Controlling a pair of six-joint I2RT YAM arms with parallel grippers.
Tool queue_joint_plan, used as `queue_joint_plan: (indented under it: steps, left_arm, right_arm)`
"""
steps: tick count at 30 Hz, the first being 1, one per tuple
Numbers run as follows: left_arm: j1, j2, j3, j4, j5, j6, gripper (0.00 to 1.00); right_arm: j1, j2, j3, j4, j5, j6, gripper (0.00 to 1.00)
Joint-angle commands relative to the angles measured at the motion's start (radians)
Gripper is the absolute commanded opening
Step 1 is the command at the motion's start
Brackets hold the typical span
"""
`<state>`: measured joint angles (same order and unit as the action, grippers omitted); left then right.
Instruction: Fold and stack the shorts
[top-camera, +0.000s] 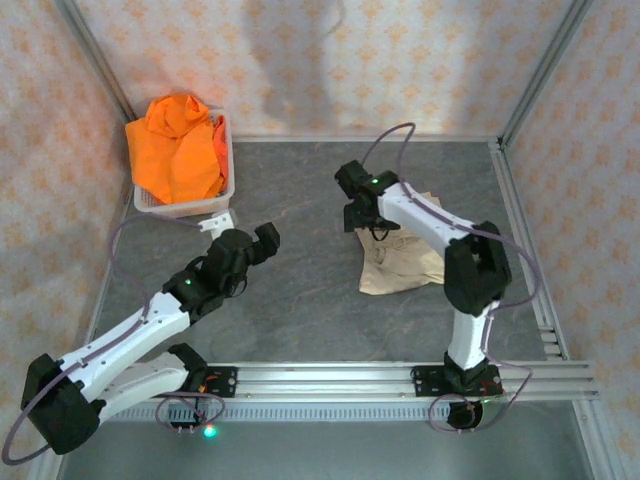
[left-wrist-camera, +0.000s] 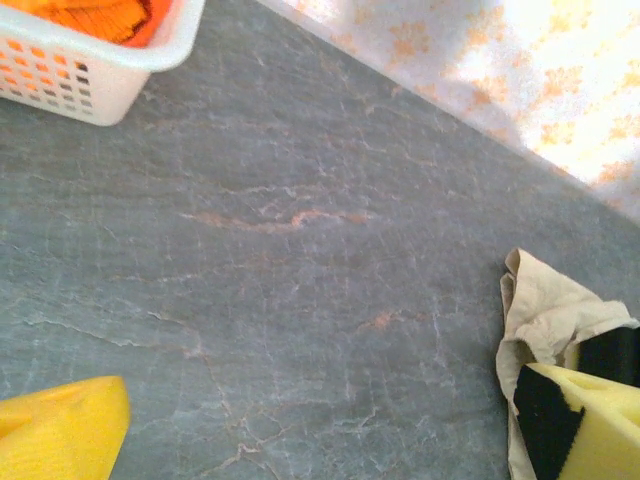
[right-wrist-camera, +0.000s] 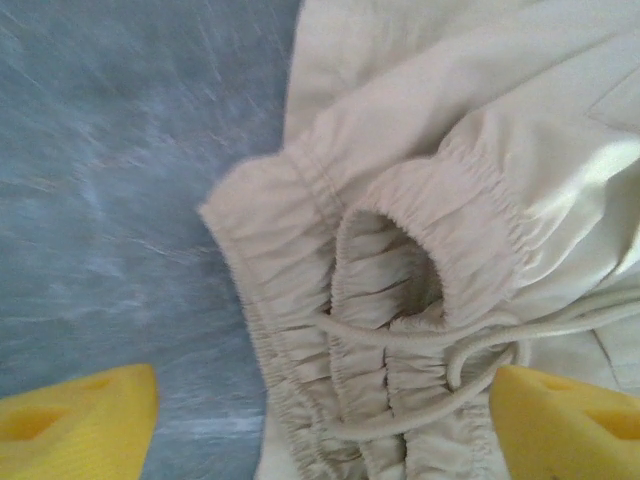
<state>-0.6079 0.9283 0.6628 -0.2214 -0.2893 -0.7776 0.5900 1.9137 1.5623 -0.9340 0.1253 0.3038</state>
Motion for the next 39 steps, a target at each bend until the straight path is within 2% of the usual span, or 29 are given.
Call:
queue_joint_plan:
  steps: [1, 9, 16, 18, 32, 39]
  left_arm:
    - [0.009, -0.018, -0.007, -0.035, -0.034, 0.012, 1.00]
    - [0.013, -0.013, -0.029, -0.016, -0.022, 0.000, 1.00]
    - [0.020, -0.014, -0.037, -0.018, -0.021, 0.002, 1.00]
    - [0.023, -0.016, -0.040, -0.018, -0.022, 0.002, 1.00]
    - [0.071, -0.035, -0.026, -0.057, -0.015, 0.012, 1.00]
    - [0.113, -0.057, -0.026, -0.077, -0.002, 0.018, 1.00]
  right_arm:
    - [0.011, 0.076, 0.031, -0.088, 0.087, -0.005, 0.81]
    - [0.011, 0.183, 0.023, -0.048, 0.081, -0.013, 0.66]
    - [-0.056, 0.165, -0.059, -0.019, 0.104, -0.047, 0.34]
    - [-0.092, 0.149, -0.088, -0.016, 0.114, -0.071, 0.29]
    - [-0.431, 0.057, -0.259, 0.061, 0.285, -0.320, 0.25]
    - [-0.476, 0.071, -0.288, 0.096, 0.352, -0.428, 0.26]
